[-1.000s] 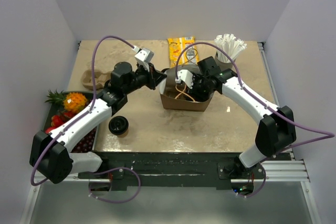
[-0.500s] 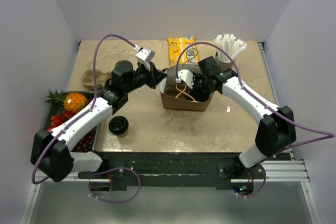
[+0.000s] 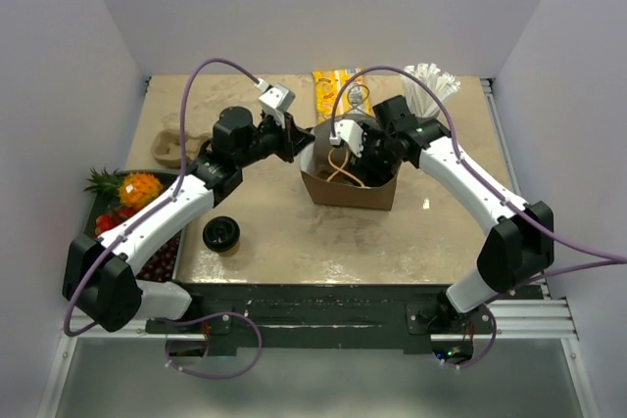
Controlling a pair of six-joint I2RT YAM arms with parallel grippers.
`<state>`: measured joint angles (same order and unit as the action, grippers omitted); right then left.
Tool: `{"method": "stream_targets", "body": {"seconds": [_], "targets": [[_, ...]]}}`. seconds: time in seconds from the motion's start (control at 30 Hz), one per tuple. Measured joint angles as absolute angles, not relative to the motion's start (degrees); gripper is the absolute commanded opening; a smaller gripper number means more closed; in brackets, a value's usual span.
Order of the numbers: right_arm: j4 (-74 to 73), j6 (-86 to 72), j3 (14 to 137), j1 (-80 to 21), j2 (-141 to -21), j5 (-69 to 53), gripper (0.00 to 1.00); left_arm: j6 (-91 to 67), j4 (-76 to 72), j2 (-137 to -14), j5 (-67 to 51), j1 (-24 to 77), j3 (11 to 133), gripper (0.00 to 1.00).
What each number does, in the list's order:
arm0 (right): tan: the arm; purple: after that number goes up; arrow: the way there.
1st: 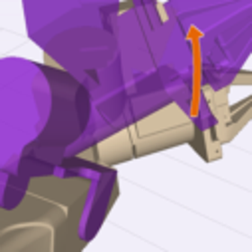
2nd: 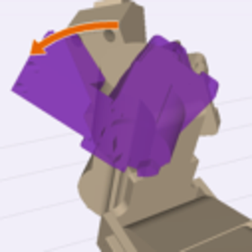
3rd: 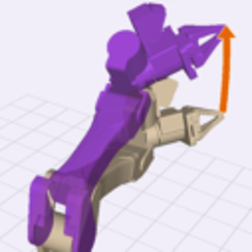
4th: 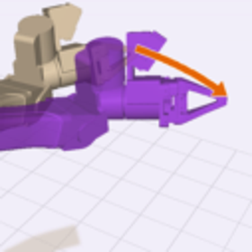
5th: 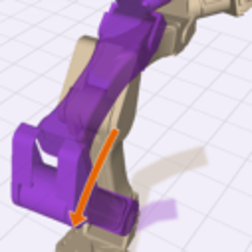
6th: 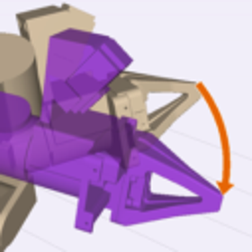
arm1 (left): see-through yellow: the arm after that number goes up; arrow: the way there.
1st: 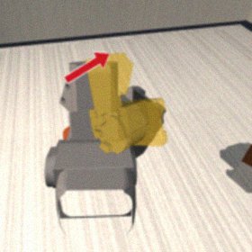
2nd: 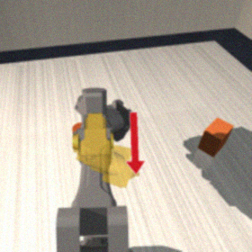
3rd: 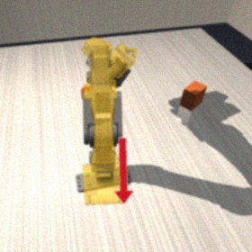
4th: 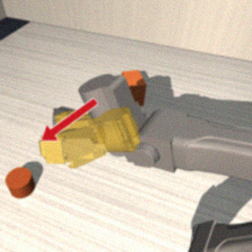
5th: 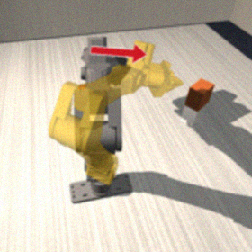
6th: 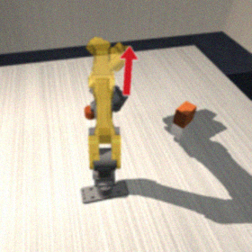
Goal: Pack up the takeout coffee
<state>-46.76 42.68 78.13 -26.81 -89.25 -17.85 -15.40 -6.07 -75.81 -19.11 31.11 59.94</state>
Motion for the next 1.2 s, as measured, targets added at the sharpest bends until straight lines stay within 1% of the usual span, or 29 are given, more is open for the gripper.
{"method": "stream_targets", "body": {"seconds": [0.2,0.5,0.6,0.77,0.83,0.93,0.97,1.07,1.13,1.17,1.2], "targets": [[-48.9,42.1,81.4,-26.6,-88.0,-20.6,0.99,-15.4,-5.9,-76.6,-19.2,31.1,60.7,0.0],[-48.7,40.6,81.8,-26.6,-86.0,-22.0,0.99,-16.5,-4.9,-78.4,-20.0,31.0,62.9,0.0],[-49.7,39.8,83.9,-26.7,-86.4,-22.1,0.99,-17.1,-4.5,-78.9,-20.3,31.0,63.8,0.0],[-50.6,38.0,90.7,-26.7,-86.5,-22.0,0.99,-17.6,-4.5,-79.4,-20.5,31.0,65.1,0.0],[-50.8,37.3,92.9,-26.7,-86.5,-22.0,0.99,-17.9,-4.5,-79.6,-20.6,31.0,65.5,0.02],[-51.6,36.4,95.3,-26.7,-86.4,-22.0,0.99,-18.5,-4.6,-80.0,-20.7,31.0,65.6,0.1],[-51.9,36.1,96.0,-26.7,-86.3,-22.0,0.99,-18.5,-4.6,-80.1,-20.8,30.9,65.7,0.24],[-52.9,35.2,98.0,-26.7,-86.1,-22.0,0.99,-19.0,-4.6,-81.0,-20.8,30.9,66.4,0.51],[-53.1,34.3,99.7,-26.7,-85.9,-22.0,0.99,-19.2,-4.5,-81.5,-20.7,30.9,66.9,0.6],[-53.1,33.8,100.6,-26.7,-85.8,-22.0,0.99,-19.5,-4.4,-81.7,-20.6,30.9,67.3,0.67],[-53.1,33.4,101.3,-26.7,-85.7,-22.1,0.99,-19.3,-4.4,-81.8,-20.4,30.9,67.5,0.7]]}}
